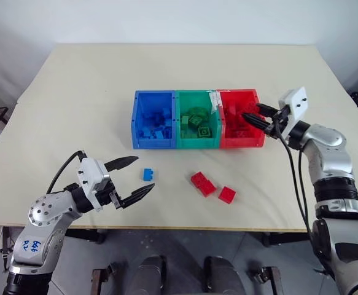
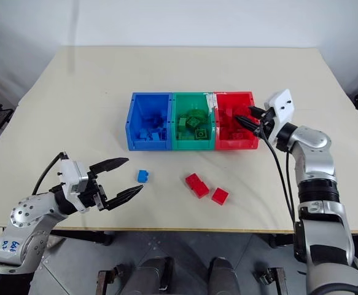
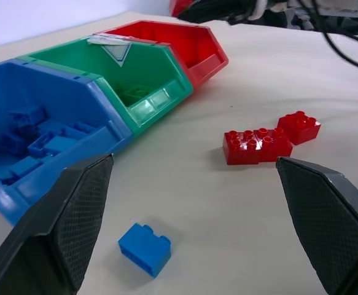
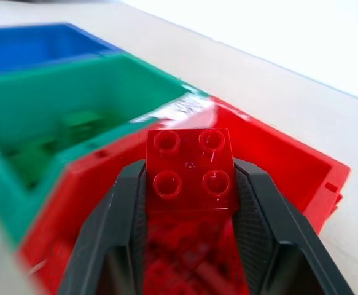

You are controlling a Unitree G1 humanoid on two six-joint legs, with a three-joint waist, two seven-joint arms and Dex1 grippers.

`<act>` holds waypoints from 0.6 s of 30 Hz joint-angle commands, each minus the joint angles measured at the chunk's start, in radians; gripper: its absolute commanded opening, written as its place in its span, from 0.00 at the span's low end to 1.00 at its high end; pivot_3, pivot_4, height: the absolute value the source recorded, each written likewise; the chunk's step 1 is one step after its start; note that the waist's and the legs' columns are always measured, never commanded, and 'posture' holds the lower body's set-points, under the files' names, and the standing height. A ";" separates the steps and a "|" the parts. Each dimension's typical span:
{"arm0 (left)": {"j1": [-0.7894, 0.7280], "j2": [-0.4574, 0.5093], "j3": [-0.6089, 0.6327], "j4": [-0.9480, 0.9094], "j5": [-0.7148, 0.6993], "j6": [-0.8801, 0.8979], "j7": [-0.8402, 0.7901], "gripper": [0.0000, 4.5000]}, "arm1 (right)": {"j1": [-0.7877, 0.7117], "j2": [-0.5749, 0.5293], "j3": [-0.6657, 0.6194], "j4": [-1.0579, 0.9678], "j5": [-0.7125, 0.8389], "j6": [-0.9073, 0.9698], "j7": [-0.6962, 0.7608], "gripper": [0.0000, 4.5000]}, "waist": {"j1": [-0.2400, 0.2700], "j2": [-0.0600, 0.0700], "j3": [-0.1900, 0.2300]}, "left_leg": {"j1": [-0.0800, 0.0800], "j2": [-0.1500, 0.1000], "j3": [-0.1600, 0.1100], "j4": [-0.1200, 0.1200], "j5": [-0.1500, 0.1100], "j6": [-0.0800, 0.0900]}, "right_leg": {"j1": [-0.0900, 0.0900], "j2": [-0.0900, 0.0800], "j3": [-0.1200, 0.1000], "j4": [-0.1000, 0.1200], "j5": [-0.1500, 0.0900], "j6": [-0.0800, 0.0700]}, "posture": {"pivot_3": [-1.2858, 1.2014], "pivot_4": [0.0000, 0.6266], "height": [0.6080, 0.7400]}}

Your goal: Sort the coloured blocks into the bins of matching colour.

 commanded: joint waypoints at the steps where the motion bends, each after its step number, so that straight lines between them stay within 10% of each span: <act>1: -0.003 0.002 0.019 -0.042 -0.021 0.007 0.012 1.00 | -0.036 0.003 -0.018 0.043 -0.002 -0.039 -0.003 0.62 | -0.002 0.000 0.000 | 0.000 0.000 0.000 0.000 0.000 0.000 | 0.000 0.000 0.000 0.000 0.000 0.000 | 0.52 0.24 1.00; 6: 0.007 0.015 0.009 -0.054 -0.008 0.010 0.000 1.00 | 0.006 -0.035 -0.054 0.011 0.041 -0.085 0.086 0.99 | -0.004 0.000 0.000 | 0.000 0.001 0.001 0.000 0.000 0.000 | 0.000 0.001 0.000 0.000 0.000 0.000 | 0.52 0.24 1.00; 18: -0.144 0.037 -0.189 0.115 0.080 -0.069 -0.198 1.00 | 0.645 -0.324 -0.247 -0.411 0.193 -0.011 0.406 0.99 | 0.024 0.001 0.000 | 0.000 0.000 0.004 0.001 -0.002 0.003 | 0.002 0.000 0.000 -0.004 0.000 0.000 | 0.52 0.24 1.00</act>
